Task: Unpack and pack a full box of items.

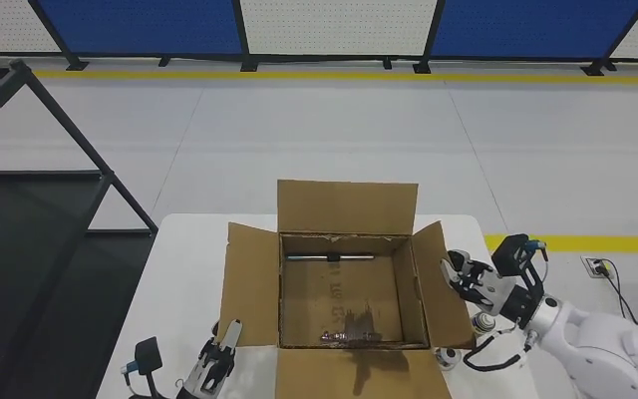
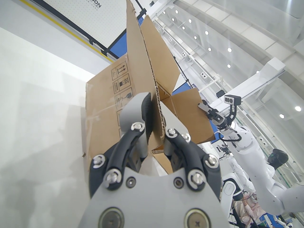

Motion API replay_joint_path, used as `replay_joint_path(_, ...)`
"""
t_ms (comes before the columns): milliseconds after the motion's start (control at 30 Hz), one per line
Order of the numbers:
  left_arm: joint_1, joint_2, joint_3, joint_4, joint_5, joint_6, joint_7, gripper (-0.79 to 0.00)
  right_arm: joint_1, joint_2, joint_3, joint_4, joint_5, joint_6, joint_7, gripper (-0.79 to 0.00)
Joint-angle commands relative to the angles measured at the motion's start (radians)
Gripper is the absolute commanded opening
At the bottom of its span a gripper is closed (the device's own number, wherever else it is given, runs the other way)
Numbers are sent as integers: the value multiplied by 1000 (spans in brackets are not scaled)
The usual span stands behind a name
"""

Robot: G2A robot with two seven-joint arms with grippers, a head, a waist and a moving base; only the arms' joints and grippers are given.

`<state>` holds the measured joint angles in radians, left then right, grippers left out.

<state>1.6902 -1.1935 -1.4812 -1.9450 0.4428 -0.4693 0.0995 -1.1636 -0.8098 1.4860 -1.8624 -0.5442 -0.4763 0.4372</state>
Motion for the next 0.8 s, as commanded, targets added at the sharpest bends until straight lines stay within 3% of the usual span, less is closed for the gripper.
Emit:
replay_joint_path(0,0,0,0,0,0,0,0,-785,-11,-1,3,-6,-20,-7,-19,-785)
replay_joint_path(267,0,0,0,0,0,0,0,-785,-33,-5,11,-12,-31,11,-13,-785)
replay_joint_path(533,0,0,0,0,0,0,0,-785,38,-3,-3,-51,40,109,222,-785)
replay_joint_path(767,0,0,0,0,0,0,0,-785,100,-3,-17,-90,77,174,336,-785)
